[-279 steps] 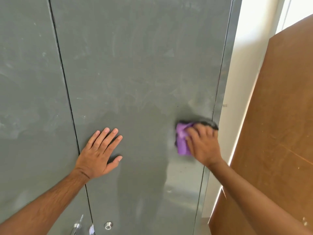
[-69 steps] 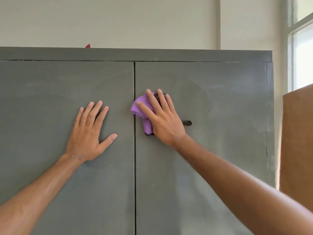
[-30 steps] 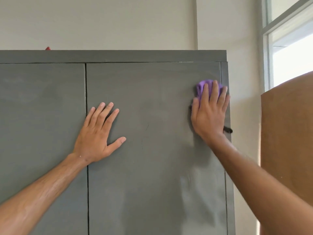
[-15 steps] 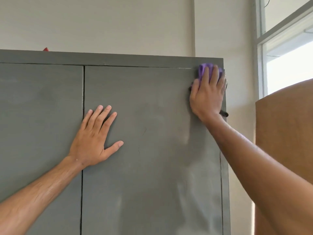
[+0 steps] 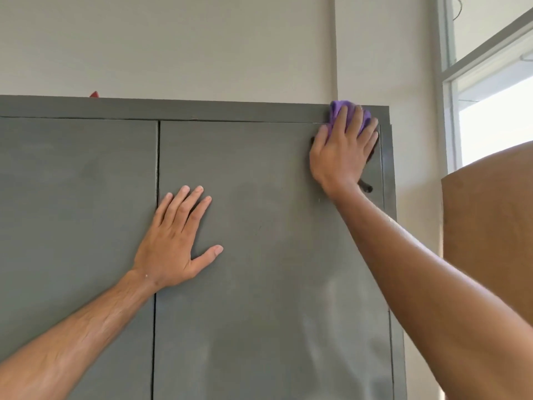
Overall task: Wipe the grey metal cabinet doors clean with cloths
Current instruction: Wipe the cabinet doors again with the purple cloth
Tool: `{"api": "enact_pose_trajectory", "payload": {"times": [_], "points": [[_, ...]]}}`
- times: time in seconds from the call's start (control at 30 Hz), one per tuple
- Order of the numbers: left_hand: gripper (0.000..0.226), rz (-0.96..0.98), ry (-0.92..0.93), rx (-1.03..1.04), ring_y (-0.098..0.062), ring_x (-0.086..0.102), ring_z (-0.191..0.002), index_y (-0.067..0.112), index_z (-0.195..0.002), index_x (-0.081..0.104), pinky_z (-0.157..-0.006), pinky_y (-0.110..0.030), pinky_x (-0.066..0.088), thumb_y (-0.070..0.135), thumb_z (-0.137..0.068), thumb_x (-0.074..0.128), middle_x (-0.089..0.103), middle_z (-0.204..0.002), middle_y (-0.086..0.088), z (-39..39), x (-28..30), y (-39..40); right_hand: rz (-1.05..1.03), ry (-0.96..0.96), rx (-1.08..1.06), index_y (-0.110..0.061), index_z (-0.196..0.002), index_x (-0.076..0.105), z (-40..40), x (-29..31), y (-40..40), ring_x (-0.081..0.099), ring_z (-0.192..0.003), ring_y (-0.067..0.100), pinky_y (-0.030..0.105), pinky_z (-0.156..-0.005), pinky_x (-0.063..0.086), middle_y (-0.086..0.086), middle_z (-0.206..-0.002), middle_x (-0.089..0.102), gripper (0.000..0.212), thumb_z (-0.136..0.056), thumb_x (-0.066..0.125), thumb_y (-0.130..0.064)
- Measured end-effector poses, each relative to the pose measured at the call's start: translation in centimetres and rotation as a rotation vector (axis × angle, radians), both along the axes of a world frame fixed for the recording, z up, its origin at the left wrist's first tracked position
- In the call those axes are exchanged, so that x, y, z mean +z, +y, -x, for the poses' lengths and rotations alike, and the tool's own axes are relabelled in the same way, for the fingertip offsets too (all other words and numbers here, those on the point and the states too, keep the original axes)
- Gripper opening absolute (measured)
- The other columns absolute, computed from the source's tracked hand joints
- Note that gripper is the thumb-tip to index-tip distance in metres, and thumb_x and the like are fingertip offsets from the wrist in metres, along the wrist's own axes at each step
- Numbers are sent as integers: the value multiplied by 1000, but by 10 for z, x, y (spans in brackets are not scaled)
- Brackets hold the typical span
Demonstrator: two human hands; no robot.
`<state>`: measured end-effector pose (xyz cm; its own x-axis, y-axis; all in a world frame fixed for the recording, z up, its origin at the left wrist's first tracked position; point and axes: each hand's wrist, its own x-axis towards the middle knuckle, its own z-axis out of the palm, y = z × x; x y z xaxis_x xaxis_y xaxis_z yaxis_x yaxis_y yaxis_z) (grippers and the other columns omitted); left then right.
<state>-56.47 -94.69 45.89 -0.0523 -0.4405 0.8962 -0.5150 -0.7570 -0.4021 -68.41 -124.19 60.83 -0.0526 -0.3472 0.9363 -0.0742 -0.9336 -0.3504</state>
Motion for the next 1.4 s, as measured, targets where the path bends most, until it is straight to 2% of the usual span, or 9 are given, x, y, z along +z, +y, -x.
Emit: {"api": "enact_pose_trajectory", "payload": {"times": [0.1, 0.27, 0.33, 0.53, 0.67, 0.8, 1.0, 1.23, 1.4], "points": [[86, -19, 16, -39, -33, 17, -159, 2, -158, 35, -127, -58, 17, 61, -96, 48, 25, -169, -14, 1, 2, 3, 159, 18, 27, -17, -154, 43, -24, 40, 68, 20, -152, 47, 55, -125, 15, 12, -165, 32, 56, -103, 30, -38], [52, 58, 53, -263, -40, 40, -144, 1, -137, 53, -122, -47, 29, 34, -97, 51, 44, -150, -16, 8, 5, 26, 902, 220, 45, -13, -154, 48, -45, -79, 113, 23, -154, 47, 55, -125, 21, 12, -164, 37, 54, -105, 47, -35], [52, 69, 28, -216, -39, 44, -140, 3, -134, 56, -118, -45, 30, 35, -94, 53, 48, -147, -16, 3, 11, 50, 848, 223, 30, -14, -155, 47, -34, -96, 79, 24, -154, 46, 56, -124, 23, 12, -165, 37, 54, -105, 49, -35], [61, 65, 48, -45, -40, 42, -143, 5, -138, 57, -118, -48, 30, 49, -96, 48, 47, -149, -15, -29, 28, 122, 64, 33, 32, -17, -162, 29, -43, 14, 124, 7, -156, 47, 57, -127, 6, 11, -172, 17, 62, -106, 29, -43], [55, 23, 2, -107, -39, 45, -142, 5, -136, 59, -118, -46, 32, 45, -98, 52, 49, -148, -16, -38, 29, 128, 561, 105, 9, -14, -155, 44, -84, 1, 225, 20, -153, 48, 56, -125, 17, 12, -166, 33, 56, -105, 38, -39], [36, 80, -56, -253, -38, 52, -126, 5, -118, 62, -110, -39, 32, 32, -96, 53, 55, -135, -16, -37, 33, 146, 947, 253, 32, -16, -155, 47, -81, -66, 207, 22, -156, 41, 52, -127, 20, 8, -166, 36, 55, -106, 45, -38], [33, 199, -31, -327, -34, 51, -118, 9, -114, 62, -101, -38, 33, 34, -95, 53, 53, -131, -13, -35, 51, 191, 221, 76, 13, -15, -161, 34, -92, 19, 256, 10, -156, 46, 56, -127, 10, 11, -171, 21, 62, -106, 30, -43], [31, 412, -16, -404, -30, 52, -112, 8, -113, 60, -99, -34, 35, 35, -101, 49, 56, -122, -10, -35, 63, 232, 1038, 397, 170, -20, -158, 42, -138, -75, 378, 11, -159, 39, 48, -129, 11, 4, -168, 31, 61, -100, 34, -38], [26, 369, 3, -424, -28, 52, -101, 9, -112, 61, -91, -39, 39, 30, -99, 52, 55, -115, -6, -39, 61, 261, 650, 212, 74, -12, -151, 49, -127, -27, 333, 20, -155, 46, 58, -124, 21, 12, -167, 32, 63, -92, 37, -29]]}}
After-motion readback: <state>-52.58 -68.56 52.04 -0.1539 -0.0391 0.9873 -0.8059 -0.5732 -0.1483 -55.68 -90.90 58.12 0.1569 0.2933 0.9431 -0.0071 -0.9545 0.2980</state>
